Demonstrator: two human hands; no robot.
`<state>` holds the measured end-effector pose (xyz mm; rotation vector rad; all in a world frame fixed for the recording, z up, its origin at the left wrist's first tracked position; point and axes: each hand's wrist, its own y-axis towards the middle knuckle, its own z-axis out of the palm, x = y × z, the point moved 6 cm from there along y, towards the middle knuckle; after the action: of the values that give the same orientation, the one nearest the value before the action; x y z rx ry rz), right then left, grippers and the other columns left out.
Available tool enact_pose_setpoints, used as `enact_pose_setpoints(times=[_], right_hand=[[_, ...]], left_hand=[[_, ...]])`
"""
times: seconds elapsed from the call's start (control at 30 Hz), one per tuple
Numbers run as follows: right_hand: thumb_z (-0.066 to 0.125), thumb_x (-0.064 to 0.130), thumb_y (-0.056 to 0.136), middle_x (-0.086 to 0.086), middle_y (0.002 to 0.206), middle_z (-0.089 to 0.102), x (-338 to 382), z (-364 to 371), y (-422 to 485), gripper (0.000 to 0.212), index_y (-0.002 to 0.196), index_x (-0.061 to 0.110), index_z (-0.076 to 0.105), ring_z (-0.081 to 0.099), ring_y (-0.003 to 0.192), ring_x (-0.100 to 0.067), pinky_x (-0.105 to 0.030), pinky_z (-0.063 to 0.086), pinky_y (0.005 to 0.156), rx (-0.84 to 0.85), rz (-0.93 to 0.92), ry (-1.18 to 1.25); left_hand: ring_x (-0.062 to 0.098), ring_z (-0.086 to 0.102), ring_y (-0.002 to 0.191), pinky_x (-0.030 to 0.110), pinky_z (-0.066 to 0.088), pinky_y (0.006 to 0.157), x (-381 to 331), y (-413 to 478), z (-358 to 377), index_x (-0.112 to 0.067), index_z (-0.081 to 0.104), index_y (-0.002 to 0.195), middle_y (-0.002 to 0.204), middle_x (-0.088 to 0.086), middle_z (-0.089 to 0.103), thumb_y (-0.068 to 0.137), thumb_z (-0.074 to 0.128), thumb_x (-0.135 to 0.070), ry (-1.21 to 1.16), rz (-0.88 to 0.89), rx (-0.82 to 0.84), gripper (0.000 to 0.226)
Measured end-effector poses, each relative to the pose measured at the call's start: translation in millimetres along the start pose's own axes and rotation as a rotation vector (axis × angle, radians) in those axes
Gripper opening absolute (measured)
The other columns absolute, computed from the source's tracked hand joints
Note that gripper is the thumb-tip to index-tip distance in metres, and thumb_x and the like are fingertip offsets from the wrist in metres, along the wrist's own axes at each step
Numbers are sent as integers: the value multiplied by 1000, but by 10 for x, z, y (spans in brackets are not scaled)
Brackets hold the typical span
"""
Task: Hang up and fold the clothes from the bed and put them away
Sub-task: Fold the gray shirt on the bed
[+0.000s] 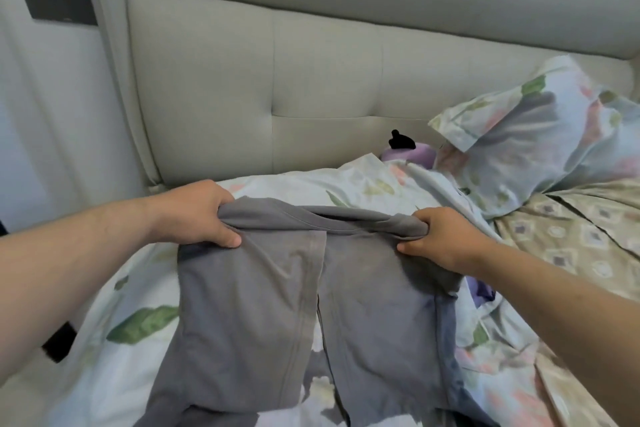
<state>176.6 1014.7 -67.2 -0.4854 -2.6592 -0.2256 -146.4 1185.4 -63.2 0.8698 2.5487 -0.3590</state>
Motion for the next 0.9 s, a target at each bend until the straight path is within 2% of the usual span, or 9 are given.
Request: enact_pose_setpoints(times=[0.1,0.2,0.3,0.47,0.57,0.63,0.7,0.77,0.9], right_hand=[[76,13,78,10,59,62,-13,-70,-242,15,69,20,66,54,56,-5,-11,39,47,45,41,78],[69,6,80,4,49,54,-47,-28,-580,13,71,12,63,47,42,-13,-22,38,41,151,104,200],[65,3,80,8,46,51,-11,-10,-1016,11,72,10,62,42,39,-5,-20,33,41,200,73,159],[65,4,74,11,50,49,47,125,-1884,12,67,11,59,42,44,-2,-15,32,44,307,71,119],[70,9,71,2,63,49,10,247,-2404,15,71,3,57,44,59,-11,-29,32,55,371,76,113],[75,17,75,2,64,47,-30,356,-2779,24,67,6,54,43,63,-13,-32,30,59,438,89,159],[74,32,84,6,61,41,-45,448,-3116,39,61,17,46,39,59,-10,-31,26,57,480,76,166],[69,37,90,8,60,40,-59,506,-3424,43,61,19,42,38,57,-8,-29,27,56,496,72,129],[70,23,84,9,66,53,-65,506,-3904,25,68,24,51,49,63,-4,-22,39,61,471,53,124]], left_hand=[[3,66,67,17,48,56,-99,-294,17,-24,71,71,71,-12,72,73,83,-29,-88,31,-96,13],[4,65,68,13,44,53,-208,-667,56,-25,72,71,70,-14,71,72,83,-26,-138,60,-151,11],[2,65,75,15,47,59,-312,-1127,239,-29,74,82,77,-16,72,72,80,-27,-144,69,-106,11],[19,65,77,39,51,70,-375,-1898,586,-16,72,81,78,2,71,75,74,-21,-45,-8,-12,8],[10,64,77,32,53,70,-348,-2374,850,-29,70,81,78,-9,70,72,72,-23,-41,-49,48,11],[3,63,79,28,53,74,-307,-2686,1071,-38,69,85,82,-16,69,68,71,-32,51,-56,126,18],[2,61,82,27,51,76,-271,-2965,1285,-39,65,87,86,-18,67,68,67,-39,176,-44,195,19],[6,60,85,28,49,74,-247,-3255,1468,-34,60,83,87,-16,64,72,63,-38,234,-37,224,12],[12,57,89,28,40,69,-163,-3824,1708,-31,43,75,82,-16,49,78,61,-20,214,-1,116,21]])
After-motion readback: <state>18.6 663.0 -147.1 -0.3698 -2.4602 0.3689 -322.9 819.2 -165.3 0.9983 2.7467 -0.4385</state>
